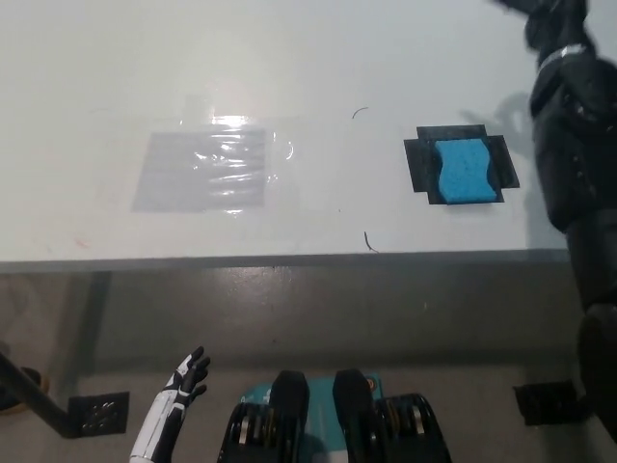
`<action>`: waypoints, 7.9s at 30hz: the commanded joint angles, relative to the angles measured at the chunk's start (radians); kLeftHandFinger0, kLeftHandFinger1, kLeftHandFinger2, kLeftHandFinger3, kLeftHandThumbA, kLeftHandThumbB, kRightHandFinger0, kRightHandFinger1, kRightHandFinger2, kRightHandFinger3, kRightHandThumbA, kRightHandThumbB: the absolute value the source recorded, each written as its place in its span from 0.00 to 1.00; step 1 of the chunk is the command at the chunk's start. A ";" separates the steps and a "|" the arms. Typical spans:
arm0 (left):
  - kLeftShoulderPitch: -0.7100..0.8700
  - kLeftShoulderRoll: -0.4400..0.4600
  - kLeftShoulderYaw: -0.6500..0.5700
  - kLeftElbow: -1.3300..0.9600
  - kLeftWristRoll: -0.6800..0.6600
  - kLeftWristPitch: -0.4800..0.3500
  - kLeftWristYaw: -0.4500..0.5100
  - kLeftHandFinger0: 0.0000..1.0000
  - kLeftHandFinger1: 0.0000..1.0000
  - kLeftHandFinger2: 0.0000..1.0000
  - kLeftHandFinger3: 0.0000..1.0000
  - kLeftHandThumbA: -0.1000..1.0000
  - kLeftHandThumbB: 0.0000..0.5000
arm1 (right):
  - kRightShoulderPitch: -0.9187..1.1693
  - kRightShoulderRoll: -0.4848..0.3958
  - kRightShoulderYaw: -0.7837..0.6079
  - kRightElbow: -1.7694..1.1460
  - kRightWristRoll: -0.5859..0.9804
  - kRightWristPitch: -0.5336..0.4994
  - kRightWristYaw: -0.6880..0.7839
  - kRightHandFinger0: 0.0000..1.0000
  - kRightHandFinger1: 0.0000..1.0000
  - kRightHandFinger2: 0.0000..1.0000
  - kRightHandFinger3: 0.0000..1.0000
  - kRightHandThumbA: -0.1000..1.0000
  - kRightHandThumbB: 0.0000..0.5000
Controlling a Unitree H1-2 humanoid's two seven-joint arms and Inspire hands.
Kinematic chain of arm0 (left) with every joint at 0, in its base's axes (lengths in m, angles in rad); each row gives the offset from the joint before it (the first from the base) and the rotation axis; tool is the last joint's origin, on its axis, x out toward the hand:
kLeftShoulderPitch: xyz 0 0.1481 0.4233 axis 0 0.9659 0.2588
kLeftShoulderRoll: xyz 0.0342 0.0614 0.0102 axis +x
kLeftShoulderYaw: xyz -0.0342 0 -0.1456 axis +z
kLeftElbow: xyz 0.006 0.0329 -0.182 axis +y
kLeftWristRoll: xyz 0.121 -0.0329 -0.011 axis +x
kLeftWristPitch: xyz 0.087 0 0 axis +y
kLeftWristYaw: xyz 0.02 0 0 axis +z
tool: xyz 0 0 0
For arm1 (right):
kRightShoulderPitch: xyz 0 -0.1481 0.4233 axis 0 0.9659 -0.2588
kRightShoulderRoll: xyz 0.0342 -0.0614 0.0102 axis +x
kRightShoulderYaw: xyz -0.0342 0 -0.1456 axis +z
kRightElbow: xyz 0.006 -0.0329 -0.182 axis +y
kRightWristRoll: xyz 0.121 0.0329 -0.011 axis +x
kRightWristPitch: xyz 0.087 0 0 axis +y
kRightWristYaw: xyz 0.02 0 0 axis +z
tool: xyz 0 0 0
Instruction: A soft sponge is kept on the balc marked spot on the table infront of the robot and it uses its right hand fist to press down on it and drrags it across the table in a back and forth manner twice to clean it
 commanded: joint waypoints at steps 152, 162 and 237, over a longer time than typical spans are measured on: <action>-0.039 0.027 0.010 -0.009 0.054 -0.106 -0.021 1.00 1.00 1.00 1.00 1.00 0.34 | 0.096 0.011 -0.084 0.349 0.093 -0.195 0.096 0.00 0.00 0.24 0.13 1.00 0.19; -0.036 0.031 0.008 -0.001 0.060 -0.117 -0.020 1.00 1.00 1.00 1.00 1.00 0.31 | 0.094 -0.031 -0.025 0.207 0.069 -0.245 0.226 0.89 0.84 0.91 0.88 1.00 0.60; -0.073 0.029 0.011 -0.004 0.016 -0.064 -0.046 1.00 1.00 1.00 1.00 1.00 0.44 | 1.214 0.019 0.272 -0.891 0.094 -0.156 0.320 1.00 1.00 1.00 1.00 1.00 0.72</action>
